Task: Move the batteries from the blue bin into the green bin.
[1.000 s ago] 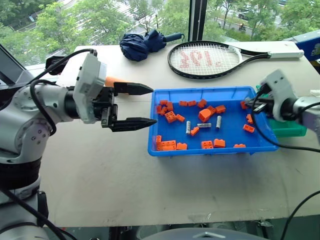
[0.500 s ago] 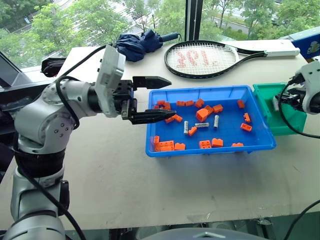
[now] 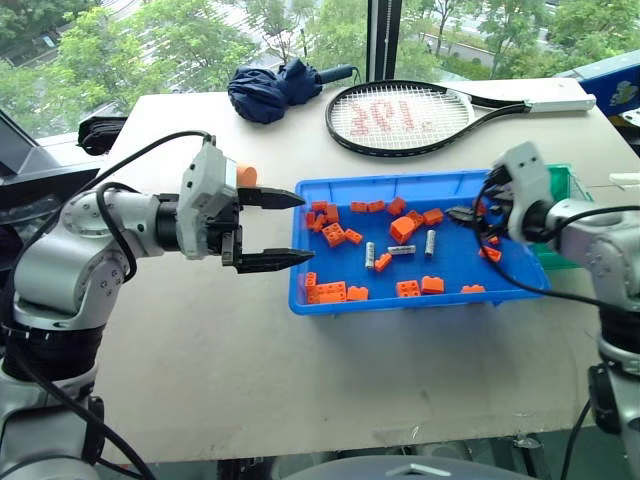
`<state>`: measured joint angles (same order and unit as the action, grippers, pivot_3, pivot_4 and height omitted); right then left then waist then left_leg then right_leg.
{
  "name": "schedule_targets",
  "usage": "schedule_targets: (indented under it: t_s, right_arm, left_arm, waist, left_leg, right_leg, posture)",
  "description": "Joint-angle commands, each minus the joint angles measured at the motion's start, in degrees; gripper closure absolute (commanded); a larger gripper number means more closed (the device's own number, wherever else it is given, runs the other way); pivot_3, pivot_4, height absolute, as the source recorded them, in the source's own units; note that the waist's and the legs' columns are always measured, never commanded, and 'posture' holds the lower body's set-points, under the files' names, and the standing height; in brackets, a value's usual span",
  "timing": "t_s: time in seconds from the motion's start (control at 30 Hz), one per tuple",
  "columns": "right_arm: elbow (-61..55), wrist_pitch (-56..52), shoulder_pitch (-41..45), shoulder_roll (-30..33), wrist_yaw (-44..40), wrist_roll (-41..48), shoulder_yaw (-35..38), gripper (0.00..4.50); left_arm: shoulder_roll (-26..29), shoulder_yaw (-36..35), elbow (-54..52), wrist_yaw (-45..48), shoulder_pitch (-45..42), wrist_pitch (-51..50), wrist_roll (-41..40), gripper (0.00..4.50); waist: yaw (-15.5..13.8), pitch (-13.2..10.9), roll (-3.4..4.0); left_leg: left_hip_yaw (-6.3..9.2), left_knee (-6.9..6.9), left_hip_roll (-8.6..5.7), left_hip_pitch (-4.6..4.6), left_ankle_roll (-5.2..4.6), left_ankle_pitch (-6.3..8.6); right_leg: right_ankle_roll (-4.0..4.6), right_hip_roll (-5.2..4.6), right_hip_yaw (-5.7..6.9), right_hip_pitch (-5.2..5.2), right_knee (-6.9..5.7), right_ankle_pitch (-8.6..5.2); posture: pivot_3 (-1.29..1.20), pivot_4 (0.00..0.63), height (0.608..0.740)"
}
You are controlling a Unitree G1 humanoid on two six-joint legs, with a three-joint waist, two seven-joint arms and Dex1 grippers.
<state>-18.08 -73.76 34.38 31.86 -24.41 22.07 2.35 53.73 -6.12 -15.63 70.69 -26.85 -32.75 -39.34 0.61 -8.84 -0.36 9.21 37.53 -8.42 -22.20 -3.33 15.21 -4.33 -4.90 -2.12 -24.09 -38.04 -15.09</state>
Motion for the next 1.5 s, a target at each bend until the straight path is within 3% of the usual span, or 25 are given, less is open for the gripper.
schedule_targets:
  t_s: [0.03, 0.2, 0.47, 0.6, 0.63, 0.67, 0.8, 0.83, 1.07, 1.23, 1.33, 1.5]
  right_arm:
    - [-1.0, -0.4, -1.0, -2.6, 3.9, -1.5, -0.2, 0.47]
    - [1.9, 0.2, -1.6, -7.6, 7.2, -2.8, -1.1, 0.47]
    - [2.2, 1.1, -3.7, -9.8, 8.9, -4.7, -4.2, 0.47]
    - [2.0, 2.4, -5.7, -7.5, 8.8, -6.6, -8.4, 1.68]
    - [2.2, 2.7, -5.9, -7.4, 8.9, -6.8, -8.4, 2.34]
    - [2.3, 2.9, -6.1, -7.4, 9.1, -6.8, -8.2, 2.56]
    - [2.6, 4.0, -6.4, -6.3, 9.2, -7.6, -7.4, 4.35]
    - [2.4, 4.2, -6.3, -5.7, 9.2, -7.7, -6.7, 4.46]
    - [-4.2, 0.1, -1.6, -1.0, 5.0, -3.0, 2.1, 4.46]
    - [-4.6, -2.3, 4.3, 8.1, 2.7, -1.9, 10.7, 4.46]
    - [-1.8, -1.1, 3.9, 13.9, 2.0, -2.8, 13.4, 4.46]
    - [3.6, 4.2, 0.3, 17.5, 0.6, -3.8, 14.6, 4.46]
  left_arm:
    - [1.1, -1.9, -0.9, 0.4, -0.2, 1.1, 0.2, 0.0]
    - [1.4, -1.8, -1.2, 0.2, -0.3, 0.9, 0.4, 0.0]
    - [1.0, -1.6, -1.4, -0.5, -1.2, 0.3, 0.1, 0.0]
    - [0.8, -1.2, -1.1, -0.7, -1.8, 0.4, 0.3, 0.0]
    - [0.7, -1.0, -0.9, -0.7, -1.9, 0.5, 0.5, 0.0]
    - [0.7, -0.9, -0.7, -0.6, -2.1, 0.6, 0.6, 0.0]
    - [0.4, -0.7, -0.2, -0.5, -2.6, 0.9, 1.0, 0.0]
    - [0.2, -0.6, -0.2, -0.5, -2.8, 0.9, 1.1, 0.0]
    - [-2.5, 0.4, 0.8, -0.7, -6.0, 1.7, 1.1, 0.0]
    - [-6.2, -0.7, 0.0, -3.0, -10.6, -2.0, -4.0, 0.0]
    - [-7.3, -0.8, -0.4, -3.7, -11.9, -3.3, -5.7, 0.0]
    - [-7.6, 0.3, 0.3, -3.3, -12.6, -3.0, -5.1, 0.0]
  waist:
    - [-0.1, 0.0, 0.0]
    - [0.4, 0.0, -0.01]
    - [0.5, 0.0, -0.01]
    - [0.5, 0.1, -0.08]
    - [0.5, 0.1, -0.09]
    - [0.4, 0.1, -0.14]
    - [0.2, 0.2, -0.22]
    - [0.2, 0.2, -0.22]
    - [0.2, 0.2, -0.19]
    - [0.2, 0.1, -0.16]
    - [0.0, 0.1, -0.17]
    - [0.4, 0.1, -0.17]
  left_leg:
    - [0.02, 0.02, -0.01, -0.01, 0.0, 0.0]
    - [0.01, 0.02, -0.01, 0.05, 0.03, -0.02]
    - [-0.02, 0.0, 0.0, 0.05, 0.04, -0.02]
    - [-0.04, 0.01, 0.0, 0.08, 0.04, -0.02]
    - [-0.05, 0.01, 0.0, 0.1, 0.04, -0.02]
    - [-0.05, 0.01, 0.0, 0.12, 0.04, -0.02]
    - [-0.05, 0.02, -0.01, 0.2, 0.05, -0.03]
    - [-0.05, 0.02, -0.01, 0.21, 0.05, -0.03]
    - [-0.05, 0.02, -0.01, 0.15, 0.05, -0.03]
    - [-0.05, 0.09, -0.01, -0.02, 0.05, -0.03]
    - [0.0, 0.12, -0.01, -0.11, 0.04, -0.03]
    - [-0.09, 0.29, -0.01, -0.17, 0.04, -0.03]
  right_leg:
    - [0.0, -0.01, 0.02, 0.0, 0.0, 0.0]
    - [0.0, 0.02, -0.01, -0.02, -0.13, 0.0]
    - [0.01, 0.02, -0.03, -0.1, -0.22, 0.0]
    - [0.0, 0.02, -0.03, -0.09, -0.26, 0.0]
    - [0.0, 0.02, -0.04, -0.07, -0.27, 0.0]
    - [0.0, 0.02, -0.03, -0.06, -0.27, 0.0]
    - [0.0, 0.02, -0.03, 0.04, -0.28, 0.0]
    - [0.0, 0.02, -0.04, 0.05, -0.29, 0.0]
    - [0.0, 0.02, -0.04, -0.02, -0.29, 0.0]
    - [0.0, 0.01, -0.02, -0.18, -0.34, 0.0]
    - [0.0, -0.02, 0.05, -0.19, -0.3, 0.0]
    - [0.0, -0.01, -0.02, -0.23, -0.43, 0.0]
  posture:
    - [0.0, 0.15, 0.74]
    - [0.0, 0.15, 0.74]
    - [0.0, 0.15, 0.74]
    - [0.0, 0.15, 0.74]
    - [0.0, 0.15, 0.74]
    - [0.0, 0.15, 0.74]
    - [0.0, 0.15, 0.74]
    - [0.0, 0.15, 0.74]
    - [0.0, 0.15, 0.74]
    - [0.0, 0.15, 0.74]
    - [0.0, 0.15, 0.74]
    - [0.0, 0.15, 0.74]
